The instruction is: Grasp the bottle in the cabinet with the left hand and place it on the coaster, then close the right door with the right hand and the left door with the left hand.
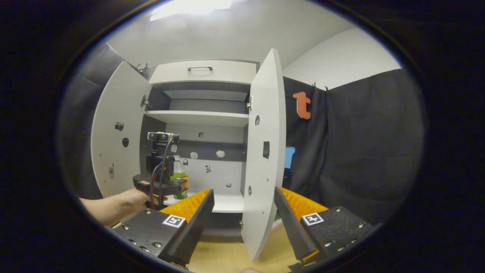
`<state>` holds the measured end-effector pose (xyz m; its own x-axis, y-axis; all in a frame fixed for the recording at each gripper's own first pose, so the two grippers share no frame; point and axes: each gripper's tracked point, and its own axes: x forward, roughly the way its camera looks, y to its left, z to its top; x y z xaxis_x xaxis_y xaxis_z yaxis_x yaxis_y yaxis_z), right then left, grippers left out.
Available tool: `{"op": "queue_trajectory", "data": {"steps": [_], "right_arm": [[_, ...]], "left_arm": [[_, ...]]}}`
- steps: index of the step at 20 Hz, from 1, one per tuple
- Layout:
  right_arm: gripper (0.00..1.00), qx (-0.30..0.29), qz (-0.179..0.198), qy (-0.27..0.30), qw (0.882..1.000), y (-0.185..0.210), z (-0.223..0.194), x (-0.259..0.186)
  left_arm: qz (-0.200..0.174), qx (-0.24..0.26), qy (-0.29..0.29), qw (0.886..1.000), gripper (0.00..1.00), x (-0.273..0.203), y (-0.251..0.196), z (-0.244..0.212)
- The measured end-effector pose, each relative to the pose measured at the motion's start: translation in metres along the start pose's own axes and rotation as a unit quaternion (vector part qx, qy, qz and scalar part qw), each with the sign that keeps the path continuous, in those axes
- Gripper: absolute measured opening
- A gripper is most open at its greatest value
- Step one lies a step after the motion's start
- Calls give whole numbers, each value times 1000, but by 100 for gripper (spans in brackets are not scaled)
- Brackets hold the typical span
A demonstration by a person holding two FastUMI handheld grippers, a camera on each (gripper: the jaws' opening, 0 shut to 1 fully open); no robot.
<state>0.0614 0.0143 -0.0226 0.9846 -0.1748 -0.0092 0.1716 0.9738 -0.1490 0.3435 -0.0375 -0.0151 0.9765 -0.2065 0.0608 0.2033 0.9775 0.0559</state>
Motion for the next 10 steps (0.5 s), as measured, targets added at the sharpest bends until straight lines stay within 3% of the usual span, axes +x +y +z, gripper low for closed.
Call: {"op": "queue_trajectory", "data": {"steps": [10], "right_arm": [[96,22,70,-14,997,-2,-2,-54]], "left_arm": [[36,-3,10,999,76,-147,2,-20]]}}
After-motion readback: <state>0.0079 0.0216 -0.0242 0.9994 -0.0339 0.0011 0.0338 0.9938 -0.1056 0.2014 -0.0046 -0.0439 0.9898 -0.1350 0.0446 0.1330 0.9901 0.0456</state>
